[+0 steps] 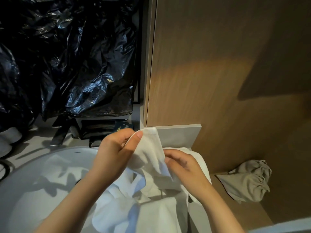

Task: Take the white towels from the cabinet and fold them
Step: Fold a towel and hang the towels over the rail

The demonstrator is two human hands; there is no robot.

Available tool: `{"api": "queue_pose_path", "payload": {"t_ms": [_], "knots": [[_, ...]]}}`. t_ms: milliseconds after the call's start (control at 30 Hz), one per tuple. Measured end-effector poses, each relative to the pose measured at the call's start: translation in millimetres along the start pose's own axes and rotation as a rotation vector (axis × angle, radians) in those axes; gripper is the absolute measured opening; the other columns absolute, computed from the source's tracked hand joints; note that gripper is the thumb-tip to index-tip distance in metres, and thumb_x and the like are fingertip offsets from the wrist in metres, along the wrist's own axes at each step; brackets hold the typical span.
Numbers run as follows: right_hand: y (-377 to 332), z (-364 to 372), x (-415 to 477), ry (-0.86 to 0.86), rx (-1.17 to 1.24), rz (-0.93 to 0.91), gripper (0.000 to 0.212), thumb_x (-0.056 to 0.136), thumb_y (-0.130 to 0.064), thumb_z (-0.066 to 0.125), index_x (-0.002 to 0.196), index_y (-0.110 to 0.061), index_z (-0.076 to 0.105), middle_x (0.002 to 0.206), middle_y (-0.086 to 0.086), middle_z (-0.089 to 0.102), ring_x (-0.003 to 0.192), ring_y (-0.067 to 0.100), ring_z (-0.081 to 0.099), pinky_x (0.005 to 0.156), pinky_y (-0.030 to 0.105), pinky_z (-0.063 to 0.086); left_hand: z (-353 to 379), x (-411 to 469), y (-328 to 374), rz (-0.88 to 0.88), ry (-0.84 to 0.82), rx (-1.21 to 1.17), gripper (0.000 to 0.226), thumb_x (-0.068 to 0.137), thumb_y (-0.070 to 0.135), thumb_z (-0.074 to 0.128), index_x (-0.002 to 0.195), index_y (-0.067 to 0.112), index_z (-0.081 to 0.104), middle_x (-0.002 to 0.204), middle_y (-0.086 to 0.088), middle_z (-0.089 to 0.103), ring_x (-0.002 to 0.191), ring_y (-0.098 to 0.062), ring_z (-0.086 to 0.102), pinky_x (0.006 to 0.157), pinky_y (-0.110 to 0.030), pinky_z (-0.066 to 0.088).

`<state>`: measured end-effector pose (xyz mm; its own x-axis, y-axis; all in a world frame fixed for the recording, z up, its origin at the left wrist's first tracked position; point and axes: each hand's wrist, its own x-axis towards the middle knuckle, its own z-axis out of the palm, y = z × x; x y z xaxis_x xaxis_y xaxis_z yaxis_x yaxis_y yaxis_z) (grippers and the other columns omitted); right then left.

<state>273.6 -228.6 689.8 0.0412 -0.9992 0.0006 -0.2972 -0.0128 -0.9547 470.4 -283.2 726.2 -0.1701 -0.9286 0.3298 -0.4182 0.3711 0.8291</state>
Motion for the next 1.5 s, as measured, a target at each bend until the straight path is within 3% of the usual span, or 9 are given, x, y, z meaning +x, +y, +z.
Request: {"api": "queue_pose_path", "payload": {"t_ms": [167,300,433,600,767,1000,1100,1300,1500], "knots": [[2.7,3.3,2.1,0.057,-0.166,-0.044,0.014,0.095,-0.024,0.062,0.087,-0.017,0.071,0.079,-0.004,0.068,0.074,0.009,0.061,0.071,0.033,0.05,-10.6,4.0,-10.7,-0.04,-0.096,0.06,0.028,0.091,0.023,0.064,0.065,0.02,0.054,0.059,0.012,0.052,0.057,-0.007,0.047,0.052,-0.014,0.035],[-4.8,5.5,6.0,0.083,-0.175,-0.122,0.024,0.1,-0.027,0.055,0.083,-0.02,0.069,0.069,-0.011,0.061,0.066,0.003,0.052,0.061,0.015,0.038,-12.8,2.1,-7.7,-0.046,-0.218,0.038,0.018,0.081,0.031,0.076,0.096,0.032,0.065,0.085,0.011,0.066,0.08,-0.004,0.059,0.065,-0.013,0.045],[-14.3,5.0,9.0,0.094,-0.204,-0.19,0.021,0.097,-0.03,0.059,0.081,-0.02,0.068,0.065,-0.015,0.059,0.063,0.003,0.051,0.058,0.013,0.037,-7.7,8.7,-1.0,-0.045,-0.187,-0.011,0.036,0.078,0.054,0.055,0.076,0.02,0.068,0.072,0.001,0.065,0.067,-0.008,0.058,0.067,-0.028,0.045],[2.3,-9.2,10.1,0.129,-0.417,-0.155,0.011,0.096,-0.033,0.059,0.089,-0.031,0.067,0.08,-0.019,0.065,0.078,0.005,0.061,0.066,0.019,0.046,-8.4,9.4,3.3,-0.156,0.007,-0.215,0.035,0.096,0.032,0.057,0.062,0.028,0.062,0.055,0.012,0.058,0.053,0.0,0.051,0.053,-0.012,0.038],[33.2,-19.4,5.7,0.215,-0.535,-0.11,0.014,0.095,-0.021,0.055,0.095,-0.028,0.068,0.09,-0.015,0.065,0.085,0.005,0.061,0.07,0.021,0.049,-15.1,10.5,-2.8,-0.121,0.097,-0.21,0.042,0.087,0.044,0.049,0.064,0.009,0.055,0.058,-0.002,0.053,0.057,-0.008,0.049,0.055,-0.018,0.038],[10.3,-21.4,7.0,0.358,-0.127,-0.129,0.05,0.089,-0.059,0.053,0.073,-0.012,0.061,0.066,0.01,0.052,0.059,0.012,0.044,0.056,0.029,0.035,-13.3,15.4,-20.6,0.014,0.06,0.221,0.036,0.086,0.025,0.037,0.099,0.016,0.07,0.094,0.003,0.062,0.083,-0.011,0.053,0.07,-0.008,0.034],[-18.5,-22.6,9.5,0.291,-0.121,-0.209,0.035,0.089,-0.051,0.052,0.071,-0.022,0.061,0.066,0.011,0.053,0.061,0.028,0.048,0.055,0.031,0.037,-7.8,13.3,-13.3,0.033,0.088,0.205,0.034,0.086,0.029,0.043,0.106,0.018,0.069,0.098,0.007,0.061,0.086,-0.006,0.053,0.074,-0.002,0.032],[-51.5,-11.3,14.6,0.15,-0.18,-0.297,0.025,0.094,-0.037,0.051,0.072,-0.028,0.059,0.061,-0.006,0.052,0.056,0.004,0.044,0.052,0.02,0.033,3.4,3.8,8.9,-0.042,-0.283,-0.126,0.052,0.072,0.061,0.06,0.121,0.046,0.059,0.116,0.031,0.062,0.111,0.014,0.052,0.091,-0.002,0.035],[-55.2,-12.8,13.3,0.119,-0.165,-0.276,0.023,0.095,-0.032,0.06,0.073,-0.026,0.064,0.062,-0.01,0.056,0.059,0.003,0.047,0.055,0.016,0.035,-0.2,4.7,13.8,-0.126,-0.262,-0.328,0.032,0.075,0.046,0.067,0.071,0.014,0.064,0.066,0.005,0.058,0.061,-0.007,0.051,0.058,-0.017,0.04]]}}
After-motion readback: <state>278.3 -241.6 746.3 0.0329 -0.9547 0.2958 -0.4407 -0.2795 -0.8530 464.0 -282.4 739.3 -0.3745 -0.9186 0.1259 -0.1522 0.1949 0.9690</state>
